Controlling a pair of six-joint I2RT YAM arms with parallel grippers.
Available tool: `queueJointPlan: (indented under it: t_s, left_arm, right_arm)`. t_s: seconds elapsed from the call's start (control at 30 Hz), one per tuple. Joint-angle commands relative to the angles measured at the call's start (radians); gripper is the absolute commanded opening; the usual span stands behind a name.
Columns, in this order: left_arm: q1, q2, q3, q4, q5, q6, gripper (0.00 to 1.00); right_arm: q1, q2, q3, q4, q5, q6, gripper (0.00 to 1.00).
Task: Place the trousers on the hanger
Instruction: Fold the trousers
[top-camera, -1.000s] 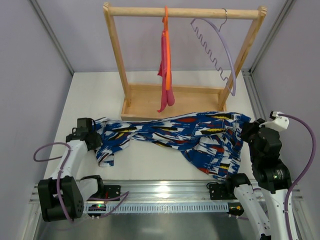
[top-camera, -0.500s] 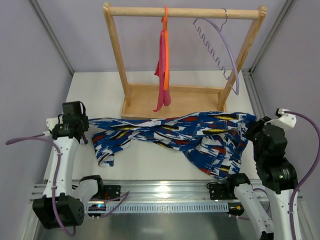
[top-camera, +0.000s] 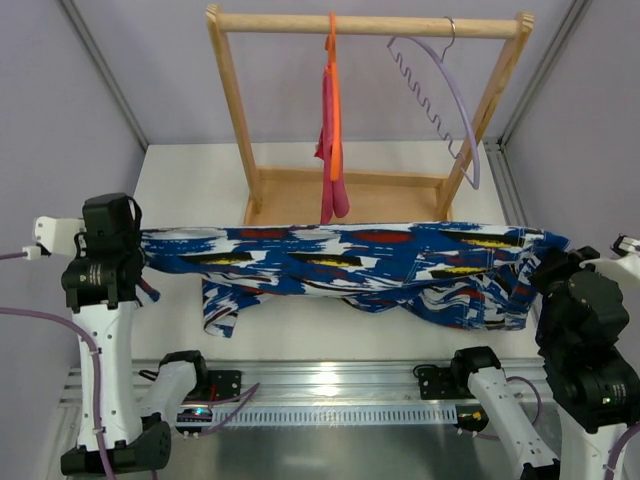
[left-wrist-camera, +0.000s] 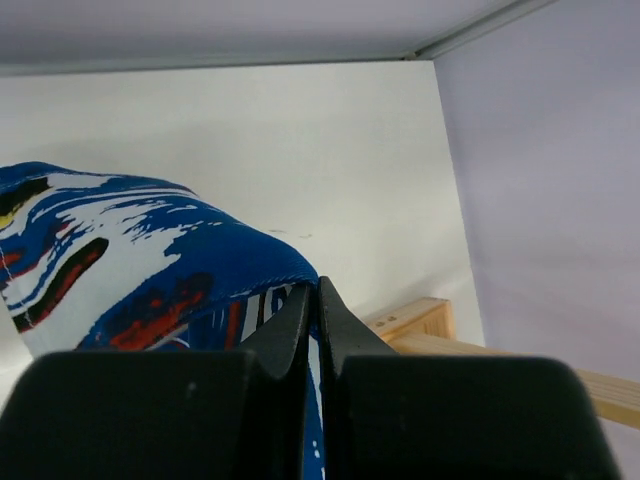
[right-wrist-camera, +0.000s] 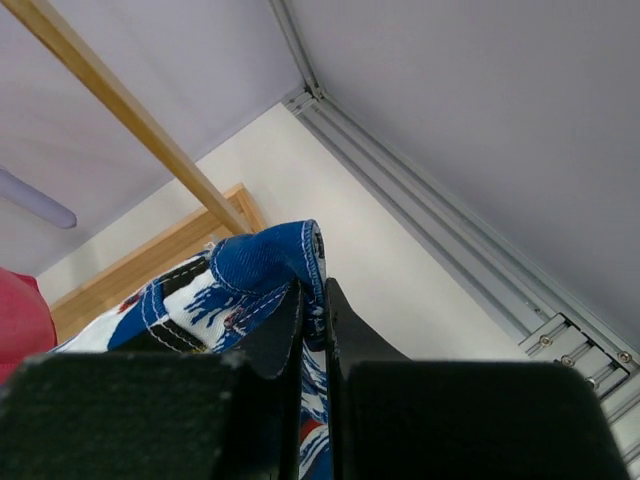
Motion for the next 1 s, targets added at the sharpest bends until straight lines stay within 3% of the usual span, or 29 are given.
queueJointPlan:
  t_s: [0.0,0.13,0.33,0.47,0.67,0.83,0.97]
  left_arm:
    - [0.001,0.048,0.057,-0.011,-0.15,0.186,0.0]
    - [0.002,0.165,0.087,0.01,-0.133,0.272,0.0]
    - [0.004,0.278,-0.027,0.277,0.15,0.449,0.0]
    - [0.005,0.393,-0.062,0.338,0.183,0.459,0.0]
    - [0.008,0.603,0.029,0.378,0.285,0.522,0.0]
    - [0.008,0.748,0.148,0.368,0.339,0.548,0.0]
    - [0.008,0.866,0.226,0.357,0.383,0.561,0.0]
  right_arm:
    - [-0.003,0.03,0.051,0.058,0.146,-0.006,0.04]
    - [-0.004,0.137,-0.004,0.106,0.187,-0.003,0.04]
    - [-0.004,0.277,-0.184,0.279,0.166,0.012,0.04]
    - [-0.015,0.386,-0.234,0.382,0.154,0.018,0.03]
    - [-0.108,0.498,-0.28,0.508,0.102,0.012,0.03]
    - [-0.252,0.604,-0.26,0.563,-0.027,-0.002,0.04]
    - [-0.276,0.683,-0.242,0.617,-0.065,0.001,0.04]
